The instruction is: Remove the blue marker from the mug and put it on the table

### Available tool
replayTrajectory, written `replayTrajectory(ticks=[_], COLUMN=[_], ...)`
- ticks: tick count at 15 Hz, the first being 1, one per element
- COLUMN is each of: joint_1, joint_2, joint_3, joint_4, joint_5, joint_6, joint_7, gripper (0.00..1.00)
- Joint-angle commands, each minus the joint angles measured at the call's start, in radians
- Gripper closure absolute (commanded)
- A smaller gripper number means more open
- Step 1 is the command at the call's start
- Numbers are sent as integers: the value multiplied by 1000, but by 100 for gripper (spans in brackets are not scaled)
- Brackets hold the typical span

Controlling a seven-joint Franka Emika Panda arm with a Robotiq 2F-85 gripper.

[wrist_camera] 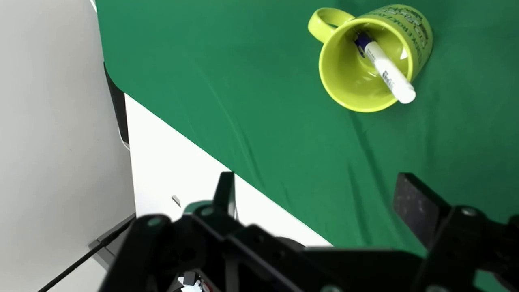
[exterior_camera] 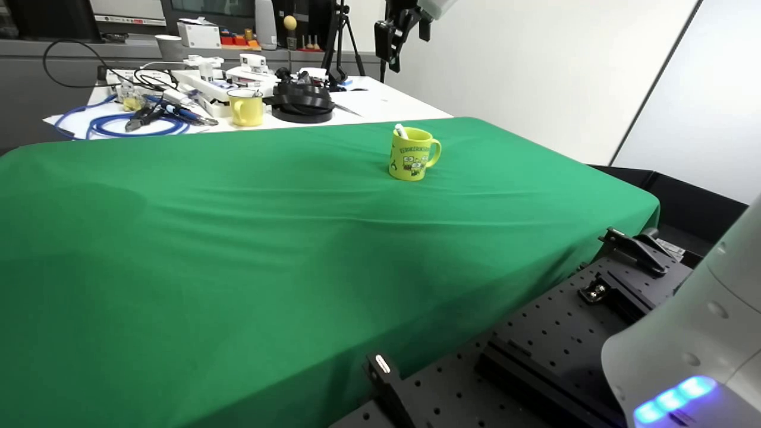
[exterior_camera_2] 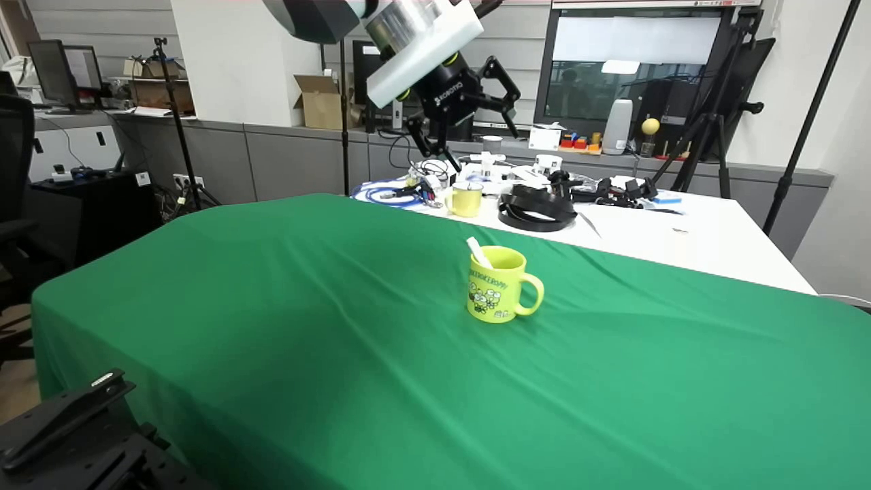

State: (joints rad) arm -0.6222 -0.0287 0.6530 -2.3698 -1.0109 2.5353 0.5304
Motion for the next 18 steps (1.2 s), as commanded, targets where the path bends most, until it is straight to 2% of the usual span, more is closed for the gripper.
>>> replayTrajectory(ticks=[1,2,3,5,8,12,18], joint_1=[198,232,305,398,492,563,603], joint_2=[3,15,31,61,112,177,255], joint_3=[-196,-234,-311,-409,-506,-579,-640], joint_4=[1,9,19,36,55,76,82], joint_5=[-4,-24,-37,-49,-39,-5,62], joint_6=[-6,-16,-24,-32,-19,1,68], joint_7=[1,20,38,57,65,70,45], gripper=[0,0,0,0,0,0,0])
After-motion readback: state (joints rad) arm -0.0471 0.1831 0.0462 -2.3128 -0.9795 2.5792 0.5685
